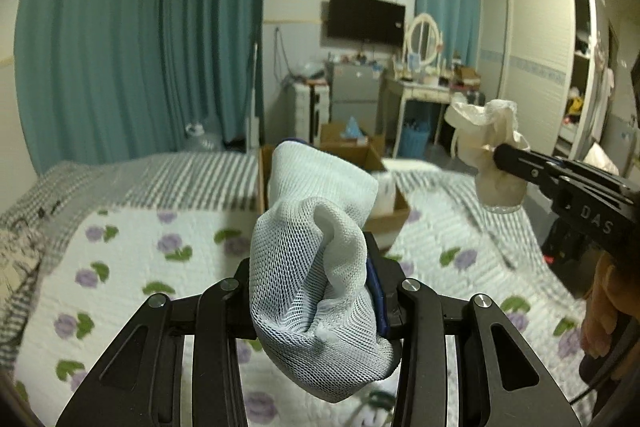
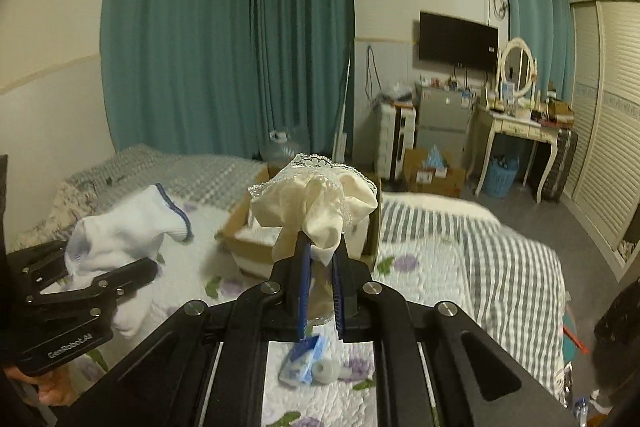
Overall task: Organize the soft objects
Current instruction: 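Carry the sock and scrunchie over the box and release both into it, then move both tools back toward the items left on the quilt, then grasp the white socks with green tie with the left tool while the right grasps the foam roll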
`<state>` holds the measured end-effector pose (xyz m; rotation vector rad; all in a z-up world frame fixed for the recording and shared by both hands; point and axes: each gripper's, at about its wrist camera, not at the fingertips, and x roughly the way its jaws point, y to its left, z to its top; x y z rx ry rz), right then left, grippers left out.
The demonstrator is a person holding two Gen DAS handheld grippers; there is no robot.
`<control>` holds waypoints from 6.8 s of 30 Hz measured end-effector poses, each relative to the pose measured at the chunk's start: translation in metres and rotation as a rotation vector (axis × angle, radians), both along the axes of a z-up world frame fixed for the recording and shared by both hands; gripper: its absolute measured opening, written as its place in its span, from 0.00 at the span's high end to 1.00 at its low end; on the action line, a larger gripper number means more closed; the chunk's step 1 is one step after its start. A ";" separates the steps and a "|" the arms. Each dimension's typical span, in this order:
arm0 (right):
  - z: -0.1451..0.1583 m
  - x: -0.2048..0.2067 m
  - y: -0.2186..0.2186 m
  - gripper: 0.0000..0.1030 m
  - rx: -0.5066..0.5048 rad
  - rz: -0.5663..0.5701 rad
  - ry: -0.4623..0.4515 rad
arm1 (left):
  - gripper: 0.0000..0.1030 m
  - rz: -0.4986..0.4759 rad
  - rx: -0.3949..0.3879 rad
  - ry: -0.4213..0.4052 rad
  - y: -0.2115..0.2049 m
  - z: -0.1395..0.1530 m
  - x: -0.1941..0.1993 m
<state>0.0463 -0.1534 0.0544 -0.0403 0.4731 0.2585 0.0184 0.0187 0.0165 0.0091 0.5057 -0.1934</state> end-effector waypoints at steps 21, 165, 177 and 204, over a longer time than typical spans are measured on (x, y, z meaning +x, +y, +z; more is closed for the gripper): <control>0.082 0.055 0.016 0.91 -0.016 0.012 -0.163 | 0.63 -0.021 -0.011 -0.096 -0.001 0.044 0.082; -0.228 0.094 0.040 0.68 -0.433 0.276 0.574 | 0.73 -0.116 0.056 0.491 -0.049 -0.207 -0.011; -0.187 0.057 0.019 0.68 -0.270 0.173 0.501 | 0.73 -0.070 0.025 0.431 -0.025 -0.178 -0.028; -0.026 -0.021 0.026 0.68 -0.060 0.106 0.082 | 0.72 0.006 -0.053 0.054 0.023 -0.019 -0.029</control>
